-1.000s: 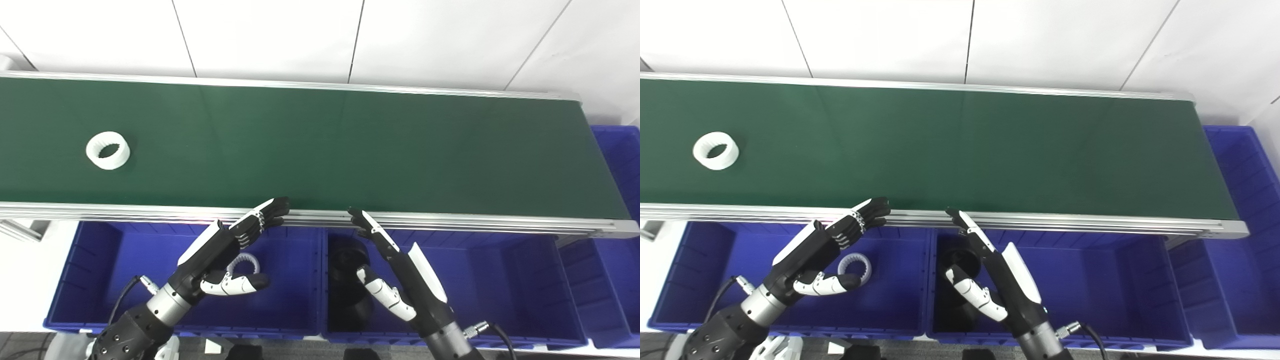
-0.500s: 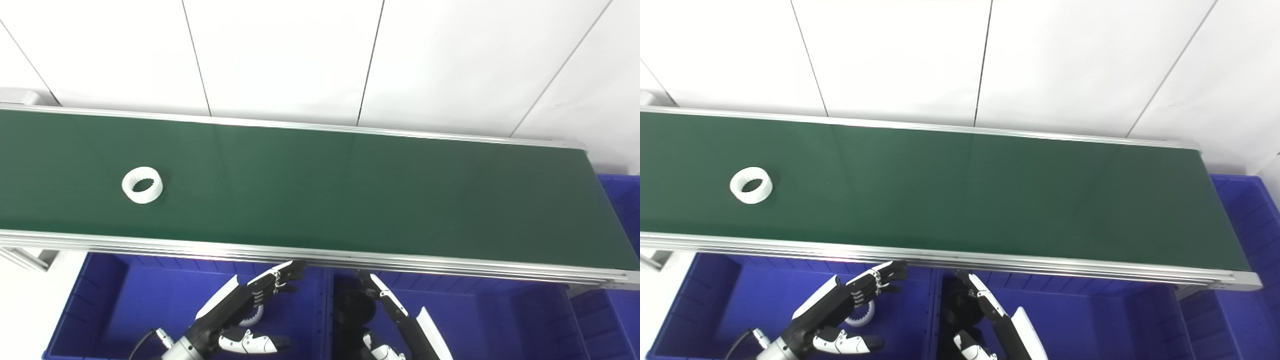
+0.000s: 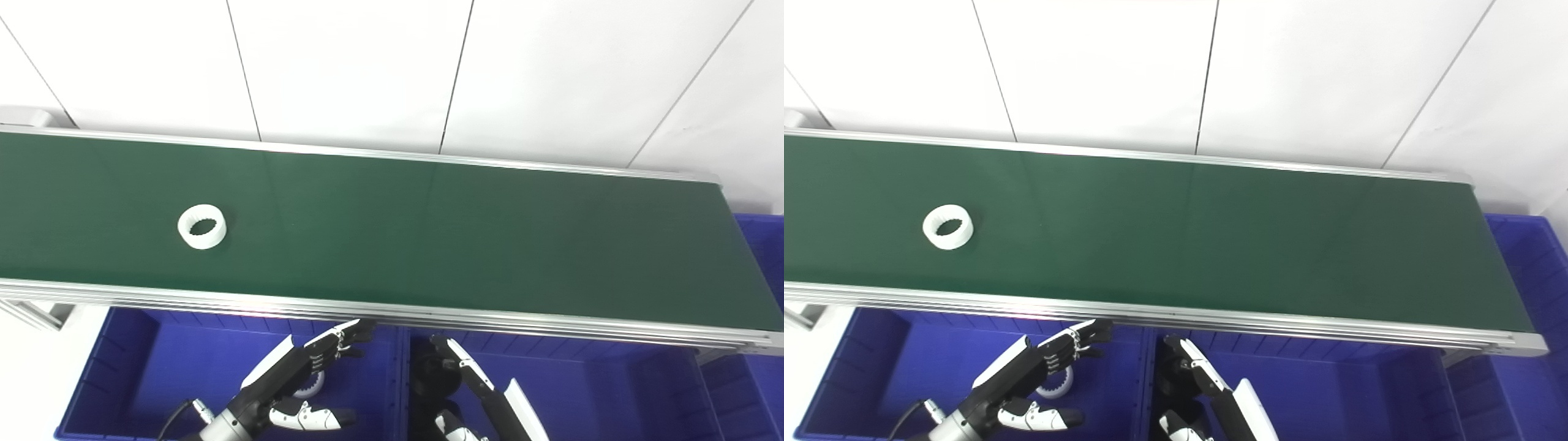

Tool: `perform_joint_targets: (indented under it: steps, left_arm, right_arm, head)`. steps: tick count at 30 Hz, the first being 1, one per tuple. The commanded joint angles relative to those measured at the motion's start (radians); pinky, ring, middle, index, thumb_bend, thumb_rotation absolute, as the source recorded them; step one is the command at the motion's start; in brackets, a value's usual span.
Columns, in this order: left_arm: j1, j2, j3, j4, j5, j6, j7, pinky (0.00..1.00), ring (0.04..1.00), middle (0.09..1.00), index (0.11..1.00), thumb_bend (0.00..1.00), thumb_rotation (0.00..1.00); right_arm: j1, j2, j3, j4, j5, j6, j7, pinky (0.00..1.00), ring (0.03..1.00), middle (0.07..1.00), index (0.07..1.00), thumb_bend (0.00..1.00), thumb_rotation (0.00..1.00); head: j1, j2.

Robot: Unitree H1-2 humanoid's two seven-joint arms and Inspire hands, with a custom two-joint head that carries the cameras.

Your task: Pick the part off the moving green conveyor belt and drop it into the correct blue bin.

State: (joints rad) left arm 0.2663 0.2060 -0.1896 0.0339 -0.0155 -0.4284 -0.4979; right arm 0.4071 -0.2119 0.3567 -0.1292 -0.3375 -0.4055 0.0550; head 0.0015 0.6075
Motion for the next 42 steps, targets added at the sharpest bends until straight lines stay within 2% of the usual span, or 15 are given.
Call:
perform_joint_targets:
  steps: [1, 3, 5, 8, 14, 16, 20, 21, 25, 29, 31, 37, 42]
  left_arm:
    - [-0.009, 0.012, 0.004, -0.071, 0.041, -0.042, 0.052, 0.85, 0.908, 0.933, 0.910, 0.56, 0.40]
    - [-0.015, 0.018, 0.004, -0.100, 0.091, -0.042, 0.110, 0.82, 0.888, 0.922, 0.905, 0.60, 0.34]
    - [-0.028, 0.026, 0.000, -0.126, 0.138, -0.042, 0.173, 0.79, 0.868, 0.910, 0.894, 0.59, 0.28]
    - [-0.056, 0.048, 0.000, -0.176, 0.180, -0.042, 0.243, 0.79, 0.867, 0.905, 0.888, 0.55, 0.22]
    - [-0.127, 0.097, 0.027, -0.245, 0.261, -0.041, 0.323, 0.80, 0.874, 0.908, 0.903, 0.50, 0.14]
    - [-0.156, 0.111, 0.049, -0.259, 0.306, -0.041, 0.341, 0.80, 0.864, 0.901, 0.901, 0.52, 0.15]
    - [-0.215, 0.134, 0.094, -0.265, 0.358, -0.025, 0.339, 0.78, 0.841, 0.883, 0.890, 0.63, 0.15]
    - [-0.231, 0.138, 0.103, -0.264, 0.364, -0.019, 0.336, 0.78, 0.837, 0.873, 0.879, 0.70, 0.10]
    - [-0.301, 0.163, 0.130, -0.269, 0.420, 0.038, 0.319, 0.78, 0.834, 0.869, 0.872, 0.79, 0.02]
    - [-0.367, 0.181, 0.139, -0.260, 0.490, 0.107, 0.307, 0.76, 0.827, 0.867, 0.868, 0.87, 0.00]
    - [-0.399, 0.189, 0.141, -0.244, 0.546, 0.127, 0.317, 0.75, 0.825, 0.861, 0.864, 0.91, 0.03]
    - [-0.474, 0.223, 0.135, -0.192, 0.638, 0.175, 0.311, 0.74, 0.842, 0.874, 0.888, 0.91, 0.04]
    - [-0.526, 0.253, 0.116, -0.146, 0.725, 0.187, 0.317, 0.83, 0.839, 0.875, 0.896, 0.91, 0.05]
  right_arm:
    - [0.000, -0.001, 0.006, -0.011, 0.006, -0.063, -0.018, 0.87, 0.930, 0.961, 0.942, 0.40, 0.88]
    - [-0.004, -0.002, 0.009, -0.004, 0.008, -0.064, -0.020, 0.87, 0.931, 0.962, 0.943, 0.40, 0.88]
    - [-0.009, -0.003, 0.012, 0.003, 0.011, -0.064, -0.024, 0.87, 0.932, 0.963, 0.946, 0.39, 0.88]
    - [-0.014, -0.003, 0.014, 0.009, 0.013, -0.063, -0.025, 0.88, 0.933, 0.964, 0.948, 0.38, 0.88]
    - [-0.029, -0.005, 0.020, 0.018, 0.019, -0.063, -0.025, 0.88, 0.935, 0.965, 0.949, 0.37, 0.88]
    - [-0.035, -0.007, 0.025, 0.021, 0.022, -0.064, -0.027, 0.88, 0.935, 0.964, 0.949, 0.37, 0.88]
    - [-0.043, -0.011, 0.032, 0.022, 0.025, -0.064, -0.030, 0.89, 0.935, 0.964, 0.948, 0.37, 0.87]
    - [-0.045, -0.012, 0.034, 0.022, 0.025, -0.064, -0.030, 0.89, 0.938, 0.966, 0.950, 0.37, 0.88]
    - [-0.052, -0.012, 0.035, 0.028, 0.024, -0.064, -0.031, 0.89, 0.941, 0.967, 0.951, 0.38, 0.89]
    - [-0.064, -0.010, 0.041, 0.037, 0.029, -0.063, -0.028, 0.89, 0.937, 0.964, 0.951, 0.38, 0.88]
    - [-0.070, -0.009, 0.046, 0.041, 0.028, -0.063, -0.032, 0.88, 0.933, 0.961, 0.948, 0.37, 0.86]
    - [-0.078, -0.004, 0.053, 0.051, 0.010, -0.063, -0.046, 0.89, 0.937, 0.964, 0.950, 0.38, 0.87]
    - [-0.077, -0.001, 0.044, 0.043, -0.004, -0.063, -0.047, 0.88, 0.935, 0.964, 0.951, 0.38, 0.88]
  head:
    - [0.003, -0.001]
    - [0.004, 0.000]
    - [0.005, 0.001]
    - [0.011, 0.001]
    - [0.020, -0.001]
    - [0.021, -0.002]
    - [0.024, -0.002]
    - [0.024, -0.002]
    - [0.025, -0.002]
    - [0.024, -0.002]
    - [0.022, -0.001]
    - [0.010, 0.001]
    - [0.009, 0.006]
